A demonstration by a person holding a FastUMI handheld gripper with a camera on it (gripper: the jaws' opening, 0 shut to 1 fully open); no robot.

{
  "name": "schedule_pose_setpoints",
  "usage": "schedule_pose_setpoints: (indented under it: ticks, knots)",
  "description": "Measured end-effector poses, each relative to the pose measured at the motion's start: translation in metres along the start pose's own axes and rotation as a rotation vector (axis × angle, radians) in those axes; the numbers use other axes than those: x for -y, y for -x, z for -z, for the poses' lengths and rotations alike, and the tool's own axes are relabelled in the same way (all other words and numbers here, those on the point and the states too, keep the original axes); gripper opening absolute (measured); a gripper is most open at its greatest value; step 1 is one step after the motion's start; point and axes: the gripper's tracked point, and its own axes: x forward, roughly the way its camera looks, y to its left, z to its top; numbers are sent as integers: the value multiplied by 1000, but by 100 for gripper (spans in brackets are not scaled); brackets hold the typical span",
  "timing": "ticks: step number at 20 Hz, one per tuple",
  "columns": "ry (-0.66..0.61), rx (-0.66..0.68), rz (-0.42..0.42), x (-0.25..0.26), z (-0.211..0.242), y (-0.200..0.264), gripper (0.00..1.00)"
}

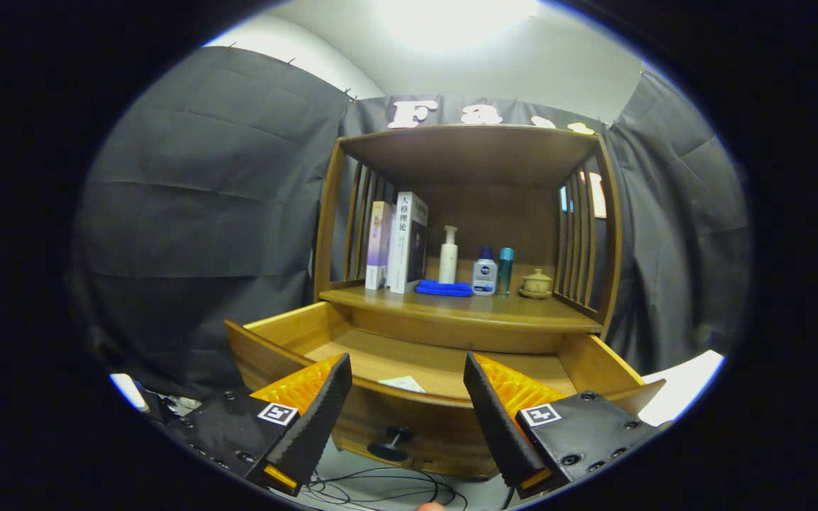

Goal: Pull open the drawer, take out the items inside it, and place them on the countertop above the cabinet.

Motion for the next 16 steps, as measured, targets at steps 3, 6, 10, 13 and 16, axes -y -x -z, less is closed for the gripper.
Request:
schedule_pose_setpoints:
  ticks: [3, 6, 10, 13, 16]
  knots:
    - [-36, -70, -62, 10, -19, -20, 98]
    - [-43, -112, -80, 25, -31, -46, 98]
    - [13, -219, -184, 25, -36, -84, 98]
    - [43, -289, -257, 22, -38, -112, 98]
    - [29, -414, -365, 7, -25, -130, 98]
